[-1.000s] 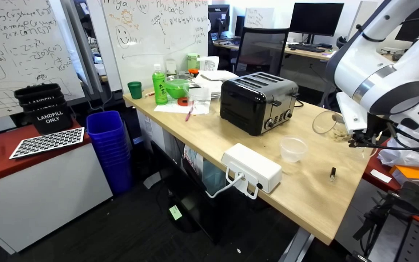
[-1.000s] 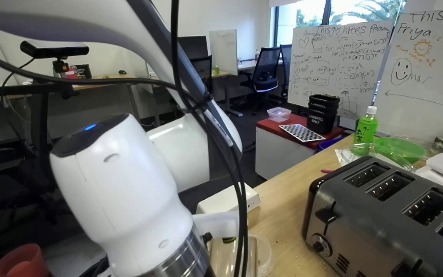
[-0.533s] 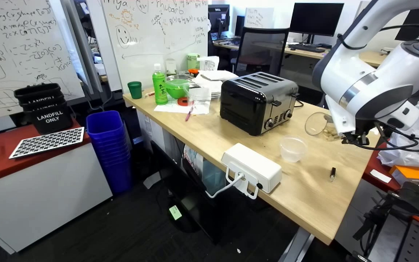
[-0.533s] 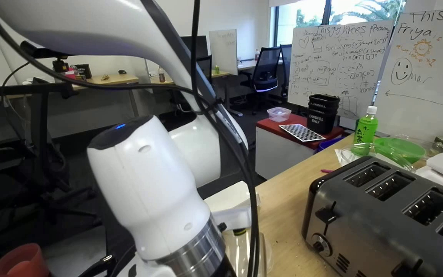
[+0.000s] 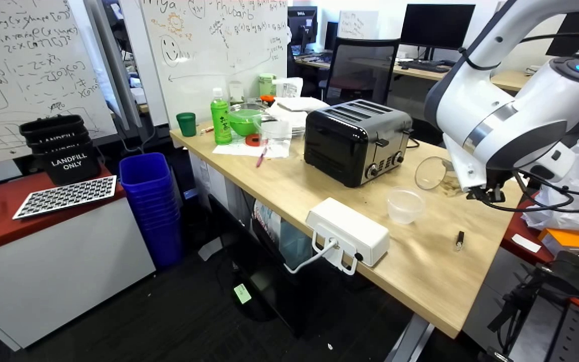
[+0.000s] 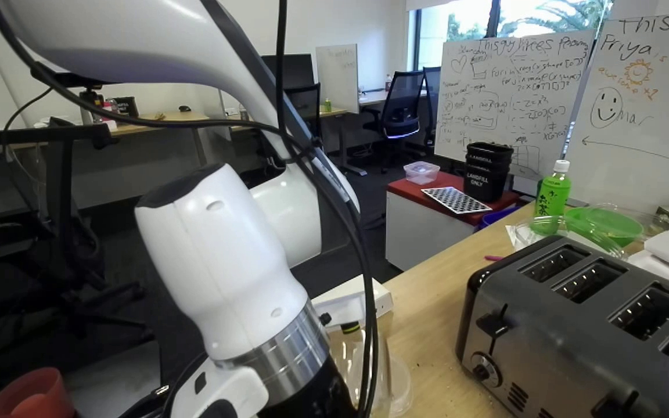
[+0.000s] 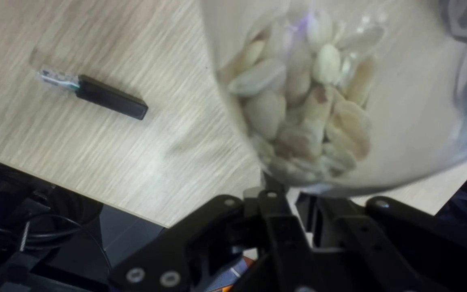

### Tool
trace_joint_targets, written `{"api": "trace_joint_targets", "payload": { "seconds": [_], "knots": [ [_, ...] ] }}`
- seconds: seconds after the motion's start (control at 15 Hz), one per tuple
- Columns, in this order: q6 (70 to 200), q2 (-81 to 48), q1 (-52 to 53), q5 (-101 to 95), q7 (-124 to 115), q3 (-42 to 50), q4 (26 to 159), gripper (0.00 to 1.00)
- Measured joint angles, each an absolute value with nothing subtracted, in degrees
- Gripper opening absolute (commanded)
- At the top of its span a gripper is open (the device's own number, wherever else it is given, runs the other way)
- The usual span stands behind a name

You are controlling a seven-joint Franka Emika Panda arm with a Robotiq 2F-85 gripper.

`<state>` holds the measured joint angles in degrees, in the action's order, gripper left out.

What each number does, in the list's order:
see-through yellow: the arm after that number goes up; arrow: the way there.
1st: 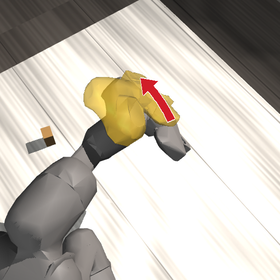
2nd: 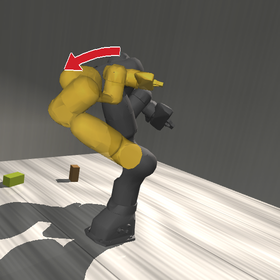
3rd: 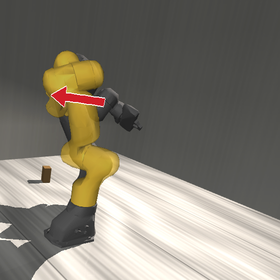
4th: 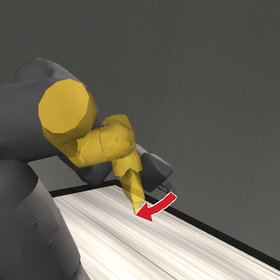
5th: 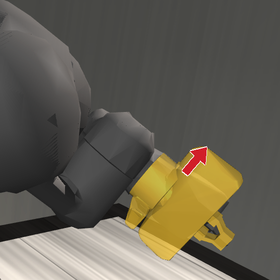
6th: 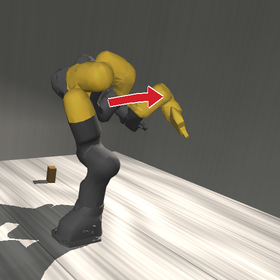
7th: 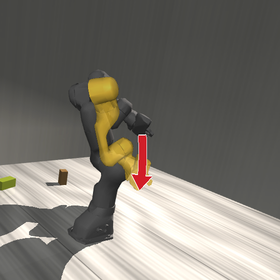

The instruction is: Pour the contents in the wine glass into the bowl.

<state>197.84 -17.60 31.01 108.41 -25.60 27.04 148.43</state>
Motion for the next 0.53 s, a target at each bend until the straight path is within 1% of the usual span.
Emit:
{"api": "trace_joint_targets", "payload": {
  "seconds": [0.53],
  "knots": [
    [197.84,-17.60,31.09,109.03,-25.15,27.04,148.43,0.14]
  ]
}}
